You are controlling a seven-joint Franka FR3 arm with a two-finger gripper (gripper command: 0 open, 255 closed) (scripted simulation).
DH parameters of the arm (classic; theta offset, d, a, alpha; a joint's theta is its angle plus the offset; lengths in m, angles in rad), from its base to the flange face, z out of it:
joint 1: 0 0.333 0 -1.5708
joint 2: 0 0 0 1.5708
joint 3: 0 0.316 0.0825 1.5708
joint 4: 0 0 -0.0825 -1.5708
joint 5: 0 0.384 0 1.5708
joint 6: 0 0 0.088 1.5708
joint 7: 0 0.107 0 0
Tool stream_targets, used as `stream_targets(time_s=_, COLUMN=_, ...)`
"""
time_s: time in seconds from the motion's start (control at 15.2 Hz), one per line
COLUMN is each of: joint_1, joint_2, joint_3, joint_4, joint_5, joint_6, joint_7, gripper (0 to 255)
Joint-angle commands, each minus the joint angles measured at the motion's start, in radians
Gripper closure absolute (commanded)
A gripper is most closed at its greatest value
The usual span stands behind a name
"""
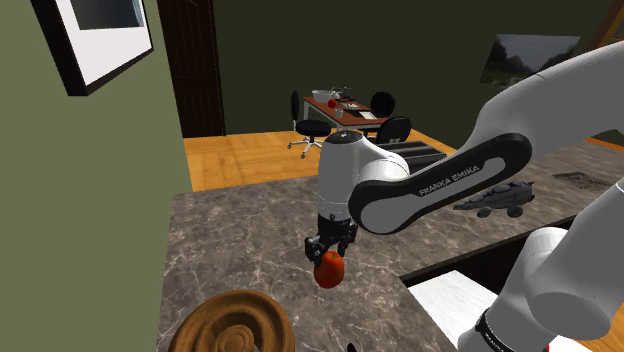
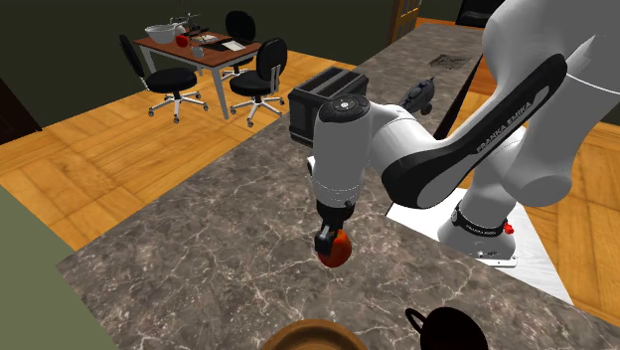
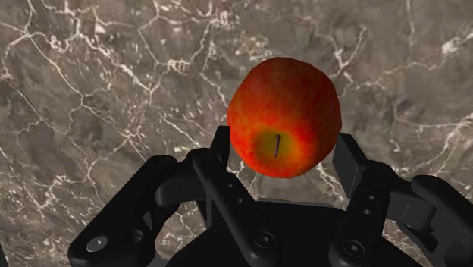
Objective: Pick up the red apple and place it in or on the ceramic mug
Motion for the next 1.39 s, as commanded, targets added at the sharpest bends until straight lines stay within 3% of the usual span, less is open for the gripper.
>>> stream_targets(time_s=0.0, joint_1=0.0, joint_2=0.0, joint_3=0.0, joint_4=0.0, joint_5=0.0, joint_6=0.0, joint_7=0.0, gripper=255)
stream_targets(time_s=0.4, joint_1=0.0, joint_2=0.0, joint_3=0.0, joint_4=-0.001, joint_5=0.0, joint_6=0.0, joint_7=0.0, gripper=255)
stream_targets(time_s=1.32, joint_1=0.006, joint_2=-0.098, joint_3=-0.022, joint_4=0.108, joint_5=0.028, joint_6=-0.203, joint_7=-0.031, gripper=255)
